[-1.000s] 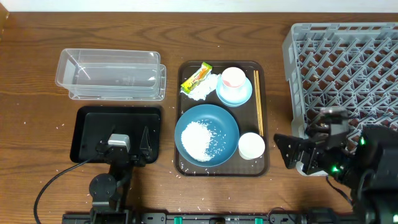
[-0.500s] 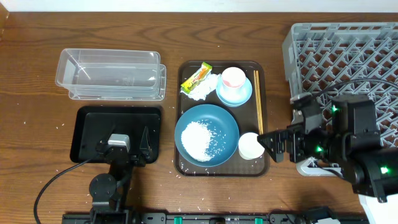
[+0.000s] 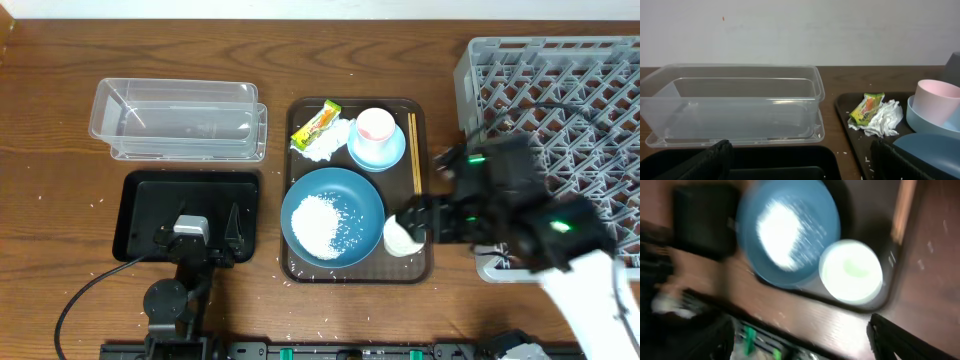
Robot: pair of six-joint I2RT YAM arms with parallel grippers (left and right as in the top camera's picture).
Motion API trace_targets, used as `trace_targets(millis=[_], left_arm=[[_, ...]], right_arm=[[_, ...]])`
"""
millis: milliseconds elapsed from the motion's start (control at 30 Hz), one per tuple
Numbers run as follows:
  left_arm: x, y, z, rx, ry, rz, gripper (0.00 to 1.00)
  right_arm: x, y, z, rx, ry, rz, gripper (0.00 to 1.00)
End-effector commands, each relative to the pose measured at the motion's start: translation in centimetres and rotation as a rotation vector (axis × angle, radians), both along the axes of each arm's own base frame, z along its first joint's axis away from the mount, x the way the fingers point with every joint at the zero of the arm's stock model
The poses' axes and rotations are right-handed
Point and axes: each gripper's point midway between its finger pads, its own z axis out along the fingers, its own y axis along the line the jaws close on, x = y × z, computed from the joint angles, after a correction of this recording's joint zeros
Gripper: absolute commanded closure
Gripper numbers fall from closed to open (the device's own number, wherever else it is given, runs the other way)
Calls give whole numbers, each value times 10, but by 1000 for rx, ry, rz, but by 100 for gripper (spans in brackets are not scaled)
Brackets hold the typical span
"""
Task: Sort waste into correct bins and load items into the dishwasher rack
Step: 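Move the right gripper to the small white cup and grasp it, then lift the white cup with the right gripper toward the dish rack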
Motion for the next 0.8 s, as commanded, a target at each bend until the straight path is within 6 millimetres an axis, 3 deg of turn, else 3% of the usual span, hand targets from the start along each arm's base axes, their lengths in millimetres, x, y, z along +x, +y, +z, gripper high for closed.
trace_targets(millis=[0, 100, 267, 467, 533, 667, 767], left_arm=[[-1, -3, -14, 5, 40, -17, 9], [-1, -3, -14, 5, 40, -17, 9], [-1, -3, -14, 5, 40, -17, 9], [-1, -3, -14, 5, 40, -17, 9], [-1, -3, -14, 5, 40, -17, 9], [-1, -3, -14, 5, 40, -17, 9], [-1, -3, -14, 5, 40, -17, 9]], right_arm=[[0, -5, -30, -245, 45, -83, 18], [-8, 8, -54, -367, 86, -39, 17], [-4, 12, -80, -482, 121, -54, 9], [0, 14, -93, -504, 147, -53, 7], [5, 19, -93, -487, 129, -56, 11], [18, 33, -92, -425, 80, -62, 33], [27, 39, -92, -409, 43, -70, 40]])
